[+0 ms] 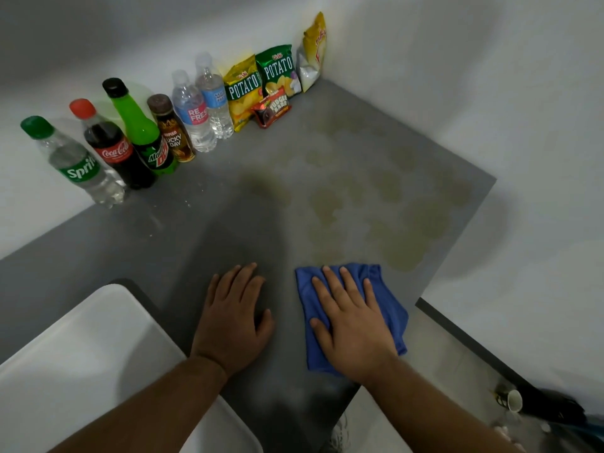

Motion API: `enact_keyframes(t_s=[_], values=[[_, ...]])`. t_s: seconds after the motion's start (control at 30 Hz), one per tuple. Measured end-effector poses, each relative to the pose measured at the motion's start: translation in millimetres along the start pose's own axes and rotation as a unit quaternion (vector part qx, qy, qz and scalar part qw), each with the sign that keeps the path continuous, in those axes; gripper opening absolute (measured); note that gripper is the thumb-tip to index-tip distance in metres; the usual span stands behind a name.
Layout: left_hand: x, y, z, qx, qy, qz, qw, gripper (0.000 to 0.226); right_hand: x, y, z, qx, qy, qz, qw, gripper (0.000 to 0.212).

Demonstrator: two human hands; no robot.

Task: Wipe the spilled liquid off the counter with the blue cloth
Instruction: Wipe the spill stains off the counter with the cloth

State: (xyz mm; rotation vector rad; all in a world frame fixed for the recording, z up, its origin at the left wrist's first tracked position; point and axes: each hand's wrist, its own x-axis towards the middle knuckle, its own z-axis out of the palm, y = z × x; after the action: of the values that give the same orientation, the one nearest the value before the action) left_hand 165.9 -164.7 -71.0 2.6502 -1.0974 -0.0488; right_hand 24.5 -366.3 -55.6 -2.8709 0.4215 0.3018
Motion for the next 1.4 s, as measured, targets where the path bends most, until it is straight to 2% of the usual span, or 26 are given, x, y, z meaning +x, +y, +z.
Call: enact_keyframes(t_s=[0.17,0.33,0.47,0.57,0.73,0.87,1.03,1.17,1.3,1.4], values=[[3,3,-1,-0.008,0.016,-0.007,1.000,0.057,-31,21,1,0.014,-0.019,-0.088,0.996,0.062],[22,18,-1,-0.021,0.025,0.003,0.999,0.060,-26,53,-6,0.004,-0.009,-0.038,0.999,0.063],[32,23,6,-0.009,-0.001,0.004,1.000,0.063,8,40,-8,-0.015,-0.004,0.011,1.000,0.071],[31,22,8,-0.001,-0.008,0.001,1.000,0.064,16,24,-7,-0.002,0.006,-0.004,1.000,0.072],[31,22,7,-0.011,-0.004,-0.004,1.000,0.063,-16,50,-5,-0.003,-0.008,-0.098,0.995,0.065],[31,22,8,-0.007,-0.005,-0.006,1.000,0.063,-6,77,-12,-0.018,-0.008,-0.064,0.998,0.067],[31,23,8,-0.006,-0.006,-0.009,1.000,0.063,39,56,-17,-0.018,0.007,-0.020,1.000,0.075],[31,24,7,-0.004,0.004,-0.008,1.000,0.063,33,41,-10,-0.013,0.012,-0.064,0.998,0.073],[32,24,7,-0.009,0.015,-0.006,1.000,0.062,11,64,-8,-0.008,0.000,-0.140,0.990,0.071],[31,24,7,-0.011,0.016,-0.007,1.000,0.061,15,85,-14,-0.015,0.000,-0.140,0.990,0.072]])
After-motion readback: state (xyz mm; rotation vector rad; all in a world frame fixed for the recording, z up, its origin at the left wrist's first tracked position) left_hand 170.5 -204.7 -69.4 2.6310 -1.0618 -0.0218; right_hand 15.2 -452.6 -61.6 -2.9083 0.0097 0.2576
